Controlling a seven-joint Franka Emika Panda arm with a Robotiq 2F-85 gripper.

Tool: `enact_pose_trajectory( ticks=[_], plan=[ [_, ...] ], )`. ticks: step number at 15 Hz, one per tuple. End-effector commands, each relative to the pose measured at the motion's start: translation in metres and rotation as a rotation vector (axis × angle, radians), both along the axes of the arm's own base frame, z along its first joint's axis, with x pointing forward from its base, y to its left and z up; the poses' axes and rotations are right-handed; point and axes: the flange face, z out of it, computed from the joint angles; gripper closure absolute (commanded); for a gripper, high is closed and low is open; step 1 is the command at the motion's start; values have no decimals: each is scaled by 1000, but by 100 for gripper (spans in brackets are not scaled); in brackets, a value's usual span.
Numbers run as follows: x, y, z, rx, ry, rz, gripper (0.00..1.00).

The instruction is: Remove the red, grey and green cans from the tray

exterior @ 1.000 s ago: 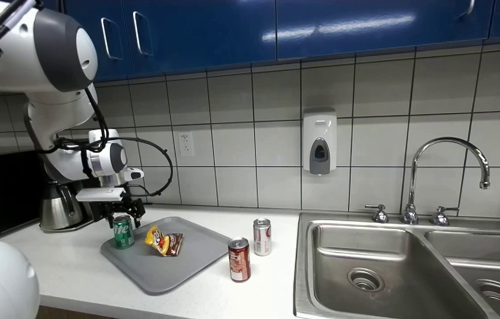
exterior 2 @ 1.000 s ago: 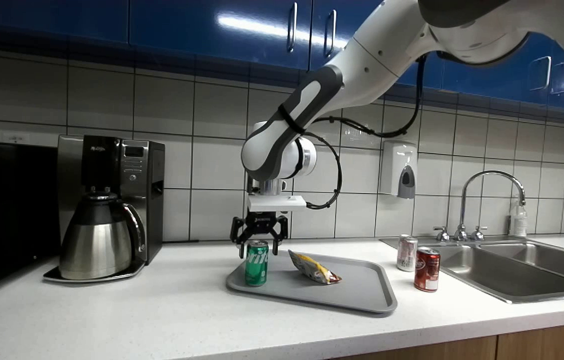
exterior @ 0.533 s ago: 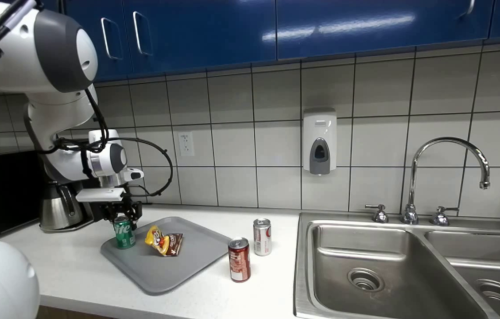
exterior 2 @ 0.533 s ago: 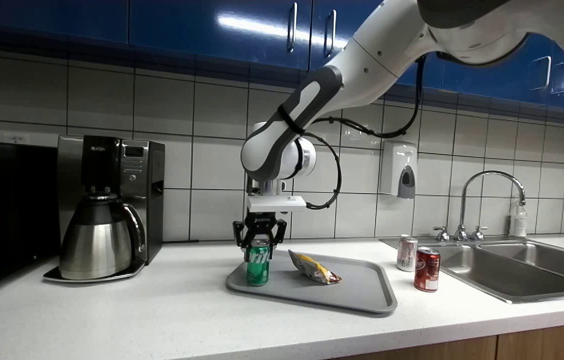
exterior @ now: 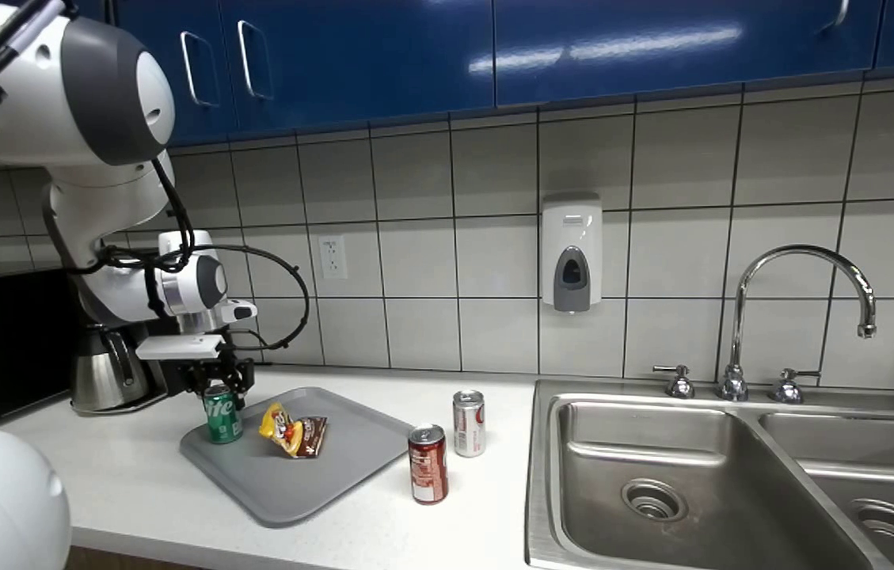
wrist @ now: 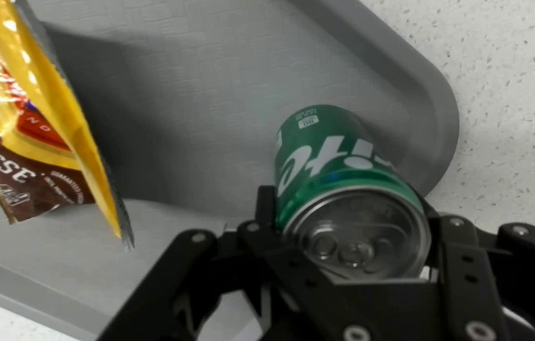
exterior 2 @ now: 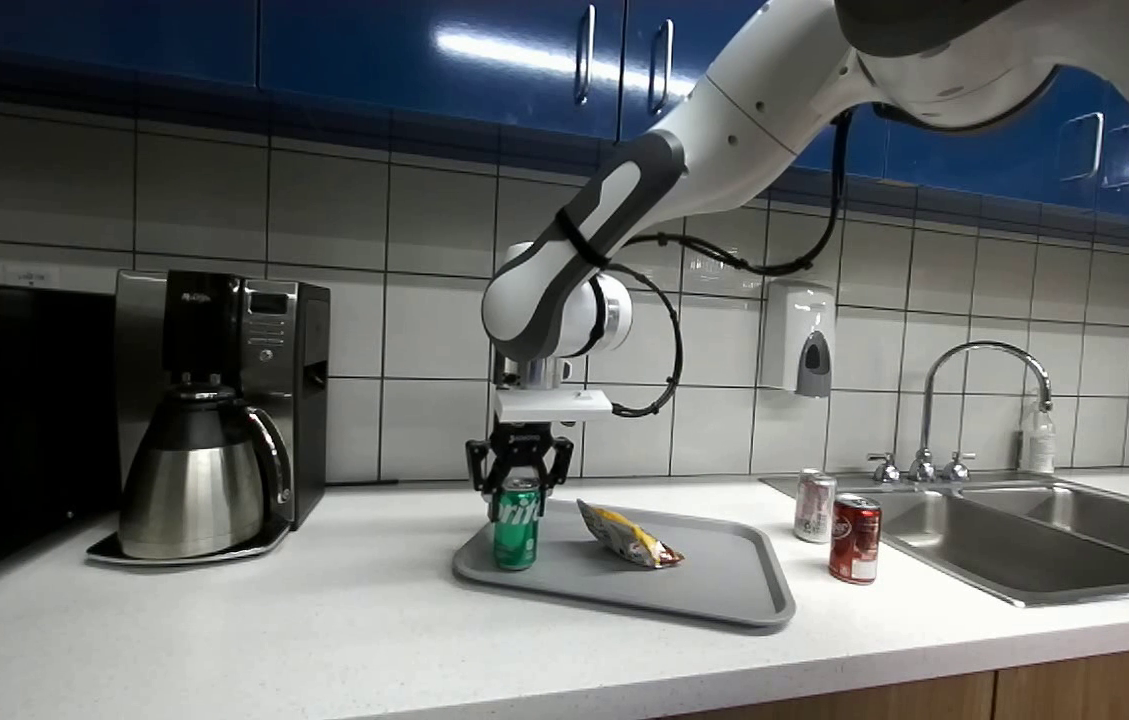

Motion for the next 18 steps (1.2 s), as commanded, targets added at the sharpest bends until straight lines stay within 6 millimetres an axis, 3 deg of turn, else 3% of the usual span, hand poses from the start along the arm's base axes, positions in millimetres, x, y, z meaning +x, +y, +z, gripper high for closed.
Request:
enact_pose_trajectory(
  ticks=[1, 7, 18],
  plan=[
    [10, 3, 21, -15, -18, 21, 62],
    [20, 16, 38, -2, -52, 36, 62],
    [38, 66, 42, -28, -55, 118, 62]
  ],
)
